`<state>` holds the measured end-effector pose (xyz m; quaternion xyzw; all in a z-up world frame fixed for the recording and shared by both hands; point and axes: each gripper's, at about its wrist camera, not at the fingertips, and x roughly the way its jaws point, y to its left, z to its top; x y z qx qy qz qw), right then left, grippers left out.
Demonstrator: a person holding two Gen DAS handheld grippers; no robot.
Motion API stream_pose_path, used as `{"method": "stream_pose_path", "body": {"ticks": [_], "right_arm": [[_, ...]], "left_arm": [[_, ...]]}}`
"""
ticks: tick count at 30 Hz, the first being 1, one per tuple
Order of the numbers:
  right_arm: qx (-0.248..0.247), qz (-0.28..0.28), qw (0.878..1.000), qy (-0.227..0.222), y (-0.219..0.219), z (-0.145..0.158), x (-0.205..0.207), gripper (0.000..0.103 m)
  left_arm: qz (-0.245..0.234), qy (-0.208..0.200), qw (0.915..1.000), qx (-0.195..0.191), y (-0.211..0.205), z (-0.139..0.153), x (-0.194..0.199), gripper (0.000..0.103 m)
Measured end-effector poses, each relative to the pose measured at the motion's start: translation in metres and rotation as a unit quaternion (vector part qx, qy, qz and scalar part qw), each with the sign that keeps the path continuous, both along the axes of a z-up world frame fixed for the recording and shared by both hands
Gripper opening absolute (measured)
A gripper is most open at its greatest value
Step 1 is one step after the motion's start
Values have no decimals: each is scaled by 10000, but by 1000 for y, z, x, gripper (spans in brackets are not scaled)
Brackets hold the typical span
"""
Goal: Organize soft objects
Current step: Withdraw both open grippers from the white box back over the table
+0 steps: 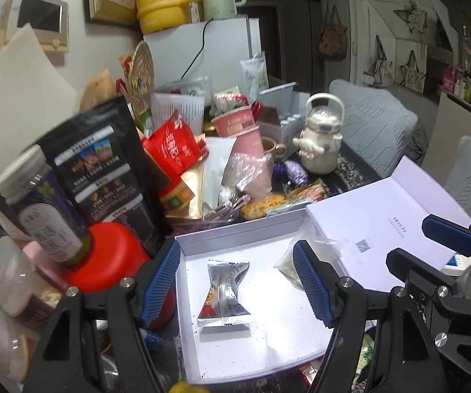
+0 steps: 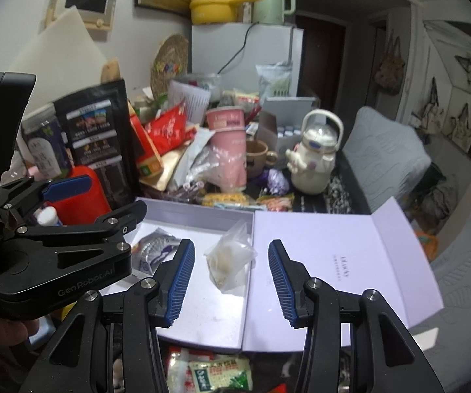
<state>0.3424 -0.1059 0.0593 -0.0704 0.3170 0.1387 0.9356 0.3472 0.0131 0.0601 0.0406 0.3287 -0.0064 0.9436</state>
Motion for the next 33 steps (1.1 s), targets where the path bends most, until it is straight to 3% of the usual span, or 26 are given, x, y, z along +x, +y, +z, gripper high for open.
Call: {"method": "stream_pose_path", "body": {"ticks": [12, 17, 28, 33], "right_arm": [[163, -38, 9982, -582, -8, 44, -61, 54], [169, -30, 9970, -760, -9, 55, -86, 63], [232, -173, 9943, -1026, -14, 63, -144, 80], [213, -200, 9938, -1077, -11, 60, -169, 80]], "left_arm": [[-142, -495, 9986, -67, 2, 44, -59, 71], [-156, -630, 9978, -109, 6, 54, -83, 71], [-202, -689, 9972, -200, 22, 56, -131, 72], [-247, -671, 9972, -237, 28, 51, -152, 75]]}}
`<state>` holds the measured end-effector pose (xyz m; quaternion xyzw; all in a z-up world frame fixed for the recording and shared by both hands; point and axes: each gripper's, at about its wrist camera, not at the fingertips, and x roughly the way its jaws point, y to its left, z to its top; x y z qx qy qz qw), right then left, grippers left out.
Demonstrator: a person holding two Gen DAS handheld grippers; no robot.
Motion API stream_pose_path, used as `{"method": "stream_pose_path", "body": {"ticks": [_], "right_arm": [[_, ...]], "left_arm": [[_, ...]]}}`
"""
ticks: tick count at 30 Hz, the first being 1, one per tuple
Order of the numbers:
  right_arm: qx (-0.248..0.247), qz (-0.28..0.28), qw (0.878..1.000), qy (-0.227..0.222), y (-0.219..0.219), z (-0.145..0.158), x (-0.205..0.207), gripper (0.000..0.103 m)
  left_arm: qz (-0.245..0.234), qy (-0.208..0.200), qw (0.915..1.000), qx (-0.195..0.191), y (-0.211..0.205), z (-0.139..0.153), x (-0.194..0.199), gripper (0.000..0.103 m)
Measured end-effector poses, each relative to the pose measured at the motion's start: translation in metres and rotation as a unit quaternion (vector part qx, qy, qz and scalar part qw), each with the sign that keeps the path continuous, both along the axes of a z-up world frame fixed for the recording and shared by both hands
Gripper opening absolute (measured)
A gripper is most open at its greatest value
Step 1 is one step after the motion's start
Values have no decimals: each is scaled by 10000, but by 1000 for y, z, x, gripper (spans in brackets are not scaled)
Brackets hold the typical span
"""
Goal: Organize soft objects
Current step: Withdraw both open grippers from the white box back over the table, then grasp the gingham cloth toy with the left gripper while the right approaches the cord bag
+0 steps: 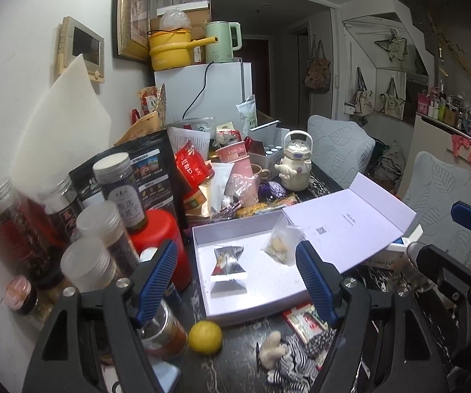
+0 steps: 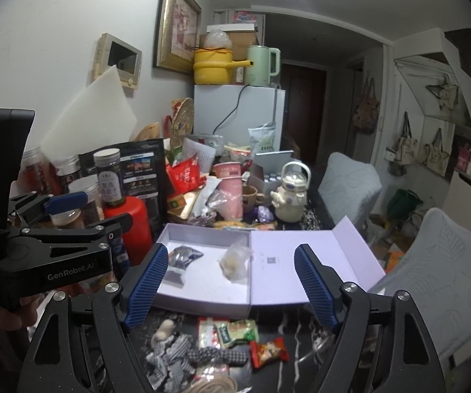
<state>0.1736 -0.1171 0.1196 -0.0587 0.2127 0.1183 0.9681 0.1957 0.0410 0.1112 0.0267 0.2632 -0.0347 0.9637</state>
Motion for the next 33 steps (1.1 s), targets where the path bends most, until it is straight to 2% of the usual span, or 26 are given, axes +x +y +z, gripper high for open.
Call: {"method": "stream_pose_path", "body": {"ticks": [7, 21, 33], "right_arm": [[58, 6, 9997, 249, 4, -20, -24, 80], [167, -137, 9941, 1063, 4, -90, -46, 80], [308, -279, 9835, 1763, -3, -148, -48, 80]], "left_arm": [[-128, 144, 9998, -43, 5, -15, -27, 75], [-343, 612, 9975, -82, 0, -65, -61, 75], [-349, 1181, 9920, -264, 0, -119, -63, 75]]}}
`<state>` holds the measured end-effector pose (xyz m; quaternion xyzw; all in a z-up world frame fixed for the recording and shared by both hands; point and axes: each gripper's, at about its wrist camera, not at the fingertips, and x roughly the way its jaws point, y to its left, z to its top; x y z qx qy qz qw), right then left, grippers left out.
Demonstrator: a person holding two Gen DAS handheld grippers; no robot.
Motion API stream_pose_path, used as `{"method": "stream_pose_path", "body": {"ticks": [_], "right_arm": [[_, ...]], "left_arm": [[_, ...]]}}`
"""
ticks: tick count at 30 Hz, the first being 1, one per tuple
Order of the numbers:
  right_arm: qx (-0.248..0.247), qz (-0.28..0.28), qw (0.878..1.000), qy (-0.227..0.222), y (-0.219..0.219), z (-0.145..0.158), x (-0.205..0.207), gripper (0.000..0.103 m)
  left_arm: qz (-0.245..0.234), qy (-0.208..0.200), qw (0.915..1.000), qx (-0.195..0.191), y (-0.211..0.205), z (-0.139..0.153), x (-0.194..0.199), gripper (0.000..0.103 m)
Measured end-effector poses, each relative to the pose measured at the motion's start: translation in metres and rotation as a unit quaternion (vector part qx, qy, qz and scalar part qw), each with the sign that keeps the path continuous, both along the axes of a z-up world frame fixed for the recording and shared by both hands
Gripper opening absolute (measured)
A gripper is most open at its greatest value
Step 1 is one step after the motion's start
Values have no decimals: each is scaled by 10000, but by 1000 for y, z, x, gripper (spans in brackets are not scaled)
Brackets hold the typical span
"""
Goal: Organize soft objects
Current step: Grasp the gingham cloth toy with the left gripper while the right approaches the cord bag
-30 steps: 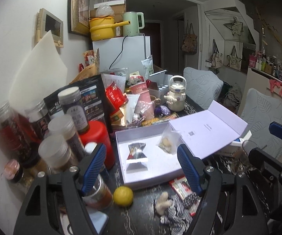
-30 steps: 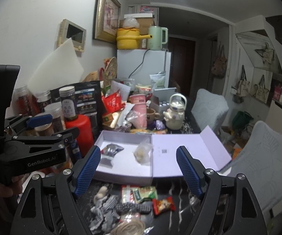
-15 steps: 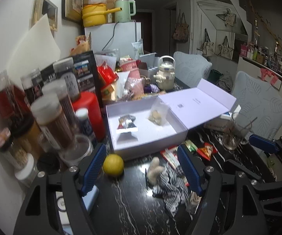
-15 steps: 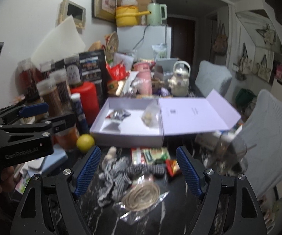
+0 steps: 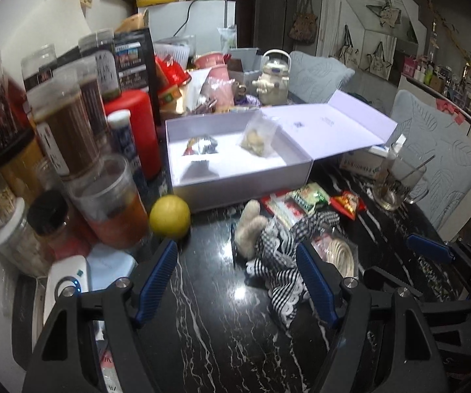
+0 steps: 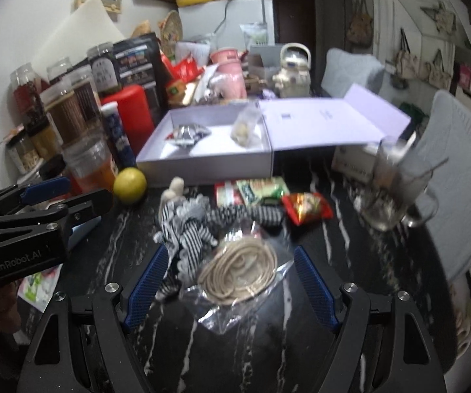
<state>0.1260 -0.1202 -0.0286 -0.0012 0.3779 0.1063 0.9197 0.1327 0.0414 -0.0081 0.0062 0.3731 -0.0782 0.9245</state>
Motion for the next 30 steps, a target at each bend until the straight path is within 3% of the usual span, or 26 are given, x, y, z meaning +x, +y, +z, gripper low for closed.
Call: {"method": "stream_pose_path", "body": {"ticks": [8, 10, 11, 14, 30], "right_arm": [[355, -146, 9977, 557, -5, -35, 13, 83], [434, -258, 9963, 689, -8, -42, 19, 99], [448, -306, 9957, 750, -8, -44, 23, 102], [437, -399, 9948, 831, -9, -50, 32, 103], [628, -596, 9896, 1145, -19, -79, 62, 99]], "left_arm": [[-20, 341, 9993, -173, 6, -34, 2, 75], [-4, 412, 9989, -201, 6, -40, 3, 75], [-13, 424, 9989, -184, 7, -43, 4, 75], [38, 468, 9989, -2, 6, -52, 9, 75], [17, 666, 9977, -133, 1, -60, 35, 75]]}}
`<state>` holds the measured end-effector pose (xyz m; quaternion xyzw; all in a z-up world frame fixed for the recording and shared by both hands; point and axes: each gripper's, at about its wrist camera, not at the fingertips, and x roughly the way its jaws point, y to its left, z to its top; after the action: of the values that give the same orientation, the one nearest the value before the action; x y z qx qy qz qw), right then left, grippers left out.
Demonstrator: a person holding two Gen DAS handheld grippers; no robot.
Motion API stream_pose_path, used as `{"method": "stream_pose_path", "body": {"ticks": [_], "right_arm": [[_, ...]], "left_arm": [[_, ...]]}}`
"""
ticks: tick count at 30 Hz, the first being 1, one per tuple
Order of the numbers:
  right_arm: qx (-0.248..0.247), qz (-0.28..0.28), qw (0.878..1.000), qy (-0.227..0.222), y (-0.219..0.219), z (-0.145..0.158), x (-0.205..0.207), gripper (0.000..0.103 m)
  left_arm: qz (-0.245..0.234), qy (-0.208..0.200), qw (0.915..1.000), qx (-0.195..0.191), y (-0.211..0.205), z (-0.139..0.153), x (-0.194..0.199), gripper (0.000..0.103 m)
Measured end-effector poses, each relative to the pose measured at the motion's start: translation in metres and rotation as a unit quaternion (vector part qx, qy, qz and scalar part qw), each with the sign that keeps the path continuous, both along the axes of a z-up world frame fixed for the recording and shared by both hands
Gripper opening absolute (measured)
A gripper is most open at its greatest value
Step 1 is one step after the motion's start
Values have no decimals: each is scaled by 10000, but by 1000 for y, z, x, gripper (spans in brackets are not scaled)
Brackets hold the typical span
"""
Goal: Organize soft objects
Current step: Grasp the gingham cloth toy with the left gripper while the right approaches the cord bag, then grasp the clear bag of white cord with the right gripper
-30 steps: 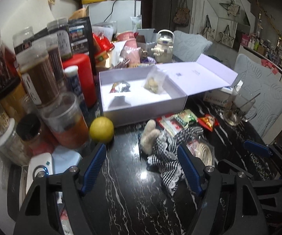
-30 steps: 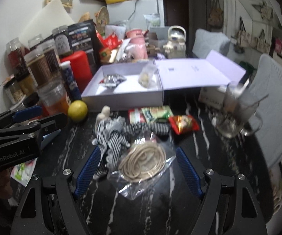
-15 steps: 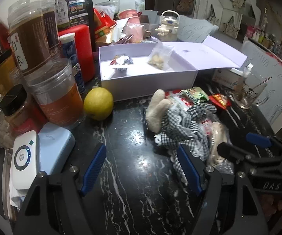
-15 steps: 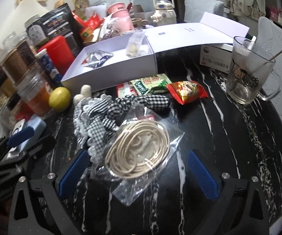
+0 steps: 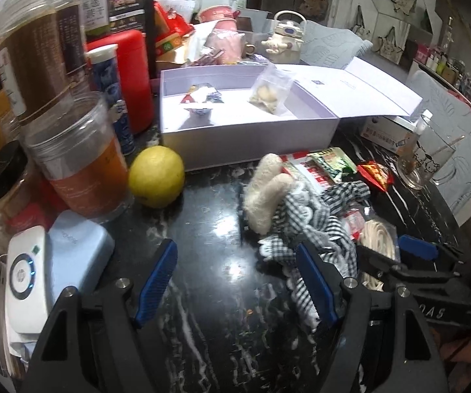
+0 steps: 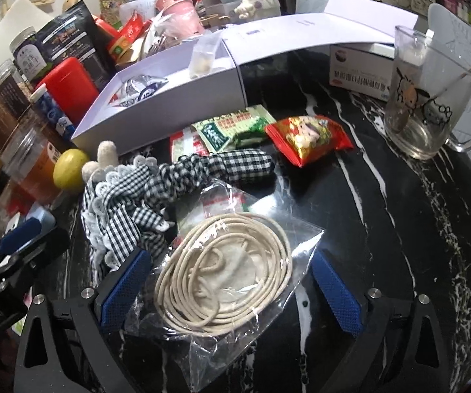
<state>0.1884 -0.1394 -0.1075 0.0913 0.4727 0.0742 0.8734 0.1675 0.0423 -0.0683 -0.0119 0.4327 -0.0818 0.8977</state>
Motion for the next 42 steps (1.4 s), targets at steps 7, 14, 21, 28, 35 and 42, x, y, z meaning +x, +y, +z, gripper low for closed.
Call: {"method": "stream_pose_path", "body": {"ticks": [7, 14, 21, 28, 35, 42], "right_arm": [[55, 250, 9997, 16, -9, -2, -8, 87], [137, 491, 9987, -41, -21, 5, -20, 53], [-153, 493, 9987, -21, -29, 9, -27, 48], [-337, 123, 9994, 6, -47, 4, -32, 91], [-361, -131, 9991, 185, -51, -7, -23, 102], [-1041, -92, 9944, 139, -36, -13, -20, 102]], "left_arm": [[-360, 91, 9990, -240, -25, 1, 7, 75], [-580, 356, 9973, -275, -51, -12, 18, 75], [-432, 627, 9970, -103, -56, -32, 29, 73], [-482, 584, 9971, -51, -58, -38, 29, 45], [-619, 544, 9965, -164, -55, -26, 11, 43], [-779, 575, 9948, -311, -52, -16, -8, 43]]}}
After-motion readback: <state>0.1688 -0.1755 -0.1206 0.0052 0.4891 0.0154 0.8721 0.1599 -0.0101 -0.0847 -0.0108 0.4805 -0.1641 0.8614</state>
